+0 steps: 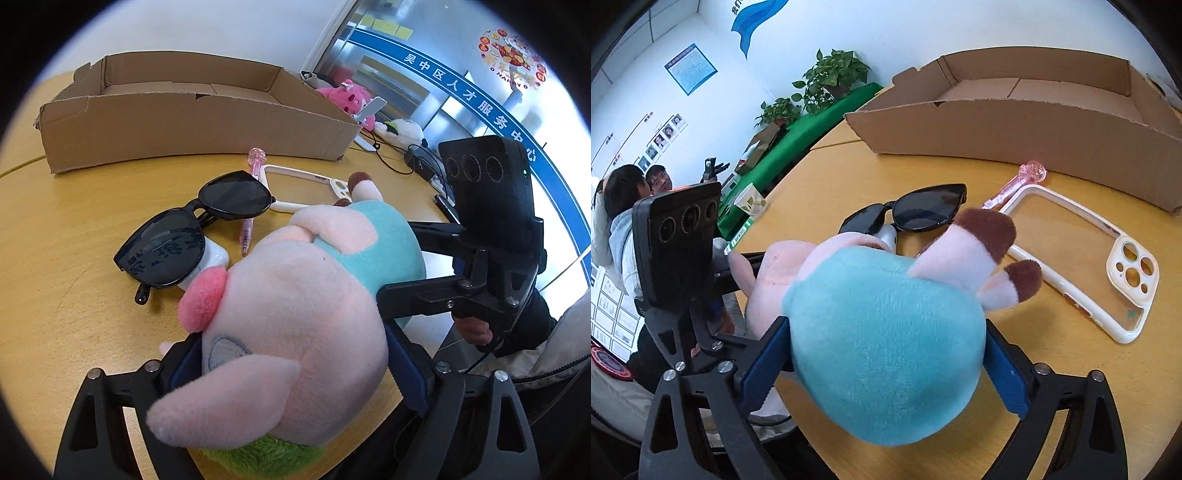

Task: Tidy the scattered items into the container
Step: 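Carry the plush pig with the left tool over the cardboard box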

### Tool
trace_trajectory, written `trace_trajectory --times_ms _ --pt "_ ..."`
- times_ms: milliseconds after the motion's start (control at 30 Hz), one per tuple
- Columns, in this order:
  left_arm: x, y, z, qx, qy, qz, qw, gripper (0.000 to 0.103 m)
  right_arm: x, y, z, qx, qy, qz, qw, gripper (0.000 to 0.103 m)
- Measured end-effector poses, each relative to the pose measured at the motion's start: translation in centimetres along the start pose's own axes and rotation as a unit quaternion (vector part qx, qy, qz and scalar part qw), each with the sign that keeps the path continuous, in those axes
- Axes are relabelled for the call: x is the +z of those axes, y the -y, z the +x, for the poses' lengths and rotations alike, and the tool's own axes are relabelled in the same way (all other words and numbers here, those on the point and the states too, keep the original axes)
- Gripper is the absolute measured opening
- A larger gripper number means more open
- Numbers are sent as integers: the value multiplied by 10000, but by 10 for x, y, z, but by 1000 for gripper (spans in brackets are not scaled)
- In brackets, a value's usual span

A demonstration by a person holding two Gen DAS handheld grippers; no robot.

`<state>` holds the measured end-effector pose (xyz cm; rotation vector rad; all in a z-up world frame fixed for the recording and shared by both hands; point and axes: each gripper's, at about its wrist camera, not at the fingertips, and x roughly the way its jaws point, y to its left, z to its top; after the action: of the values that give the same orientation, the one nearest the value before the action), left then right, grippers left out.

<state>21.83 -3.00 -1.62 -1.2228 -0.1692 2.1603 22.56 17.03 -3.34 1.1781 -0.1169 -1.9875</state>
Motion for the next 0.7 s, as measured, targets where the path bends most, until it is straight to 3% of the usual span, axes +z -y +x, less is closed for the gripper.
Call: trace_trajectory --times_ms 133,333,700 --pt "8 2 -5 67 135 89 9998 82 3 -6 -6 -145 149 -3 9998 87" --pt "37 5 -28 -60 475 318 9983 81 24 -20 -36 -314 650 -251 9971 84" --pt "133 14 -72 149 1223 1043 9869 81 120 -40 -88 -629 1521 -961 9817 84"
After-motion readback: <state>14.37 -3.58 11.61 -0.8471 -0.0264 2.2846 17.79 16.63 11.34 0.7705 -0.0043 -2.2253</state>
